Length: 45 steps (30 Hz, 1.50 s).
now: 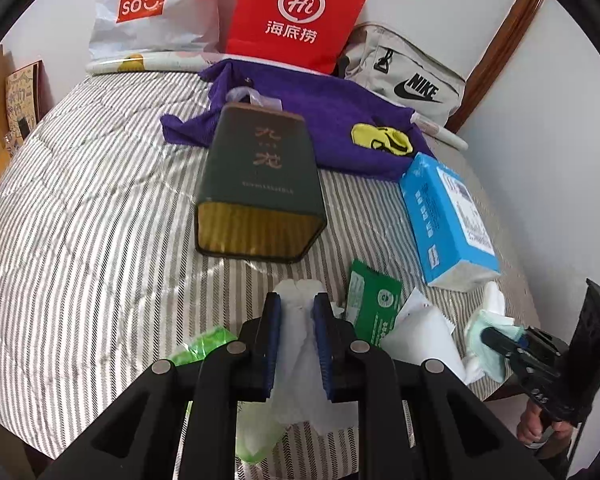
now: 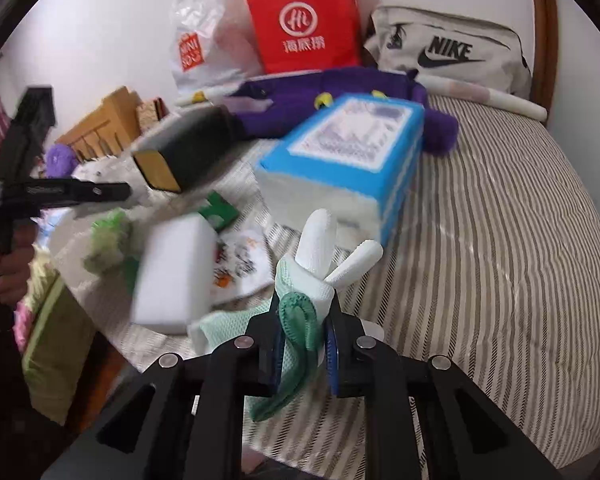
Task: Organize soft objects
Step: 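Carry the glove with the right tool while the left tool carries the white cloth toward the purple towel, then release the glove onto the towel with the right tool while the left tool releases the white cloth there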
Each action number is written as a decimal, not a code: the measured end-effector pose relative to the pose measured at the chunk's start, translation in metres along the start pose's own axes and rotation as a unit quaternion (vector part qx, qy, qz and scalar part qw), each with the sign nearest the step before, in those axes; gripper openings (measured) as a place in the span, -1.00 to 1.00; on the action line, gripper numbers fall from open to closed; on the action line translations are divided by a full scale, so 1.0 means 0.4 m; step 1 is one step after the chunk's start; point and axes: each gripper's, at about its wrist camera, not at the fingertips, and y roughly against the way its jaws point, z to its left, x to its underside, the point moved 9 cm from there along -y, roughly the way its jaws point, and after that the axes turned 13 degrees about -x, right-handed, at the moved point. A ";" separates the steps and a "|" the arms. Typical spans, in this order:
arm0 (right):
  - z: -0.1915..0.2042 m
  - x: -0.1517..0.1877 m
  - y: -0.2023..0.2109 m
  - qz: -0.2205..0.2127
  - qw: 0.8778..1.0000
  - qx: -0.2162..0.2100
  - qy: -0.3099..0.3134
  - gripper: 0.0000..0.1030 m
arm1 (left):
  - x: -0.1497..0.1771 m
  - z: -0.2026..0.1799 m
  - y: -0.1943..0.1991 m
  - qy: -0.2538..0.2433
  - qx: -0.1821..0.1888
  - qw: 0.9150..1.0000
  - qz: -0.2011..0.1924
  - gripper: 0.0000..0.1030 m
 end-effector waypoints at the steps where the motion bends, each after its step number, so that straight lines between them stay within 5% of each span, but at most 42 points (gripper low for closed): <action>1: 0.005 -0.011 0.013 -0.003 1.000 -0.003 0.002 -0.67 | -0.006 0.003 0.003 0.001 -0.001 1.000 -0.002 -0.67; 14: 0.052 -0.244 0.112 -0.058 0.997 -0.035 0.037 -0.67 | -0.137 0.016 0.072 0.001 -0.008 0.999 -0.039 -0.67; 29: -0.024 -0.507 -0.038 -0.053 0.997 -0.033 0.051 -0.67 | -0.368 0.005 0.033 -0.008 -0.026 0.998 -0.059 -0.67; 45: -0.224 -0.686 -0.256 -0.007 1.000 0.000 0.023 -0.67 | -0.560 -0.052 -0.168 -0.036 -0.025 0.999 -0.024 -0.67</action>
